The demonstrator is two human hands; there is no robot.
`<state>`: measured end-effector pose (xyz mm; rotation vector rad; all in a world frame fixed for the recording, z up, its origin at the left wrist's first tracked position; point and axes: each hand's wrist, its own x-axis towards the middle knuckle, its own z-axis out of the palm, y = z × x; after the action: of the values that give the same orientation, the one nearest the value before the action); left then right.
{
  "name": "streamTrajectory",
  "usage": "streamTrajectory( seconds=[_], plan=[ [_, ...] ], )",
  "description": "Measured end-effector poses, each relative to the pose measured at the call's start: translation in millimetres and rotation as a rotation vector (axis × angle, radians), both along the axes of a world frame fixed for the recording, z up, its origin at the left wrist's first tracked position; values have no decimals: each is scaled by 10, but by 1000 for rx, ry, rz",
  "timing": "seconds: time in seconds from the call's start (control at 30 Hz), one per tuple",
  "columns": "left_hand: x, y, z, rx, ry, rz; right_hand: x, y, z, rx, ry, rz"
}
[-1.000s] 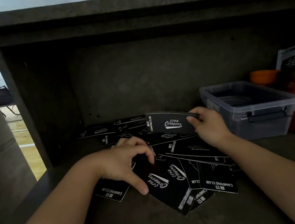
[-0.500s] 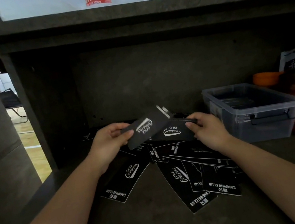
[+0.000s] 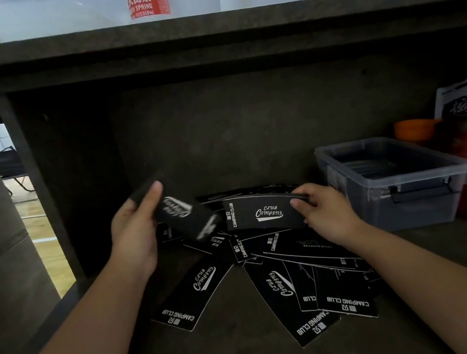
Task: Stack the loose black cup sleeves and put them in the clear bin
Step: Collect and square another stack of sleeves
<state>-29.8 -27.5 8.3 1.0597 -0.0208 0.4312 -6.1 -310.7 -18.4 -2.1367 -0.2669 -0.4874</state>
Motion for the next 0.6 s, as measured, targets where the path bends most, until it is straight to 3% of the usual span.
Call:
streamTrajectory(
  seconds=[0.07,0.13,0.17,0.27,0.3,0.4,0.6],
  plan=[
    [-2,15,8,-69,-4,8,10,0,-15,10,7,8],
    [-9,-10,-20,54,27,20,19,-3,-23,17,14,18],
    [24,-5,-77,276,42,62,25,-4,-24,14,16,18],
    [138,-15,-273,1283,102,135,25,-8,-19,7,10,20],
    [156,-46,-309,1425,118,115,27,-12,-20,4,5,16],
    [159,-144,-321,1345,35,81,40,-23,-25,4,2,4],
    [175,-99,-245,721,-113,223,71,-41,-35,31,7,-7]
  ],
)
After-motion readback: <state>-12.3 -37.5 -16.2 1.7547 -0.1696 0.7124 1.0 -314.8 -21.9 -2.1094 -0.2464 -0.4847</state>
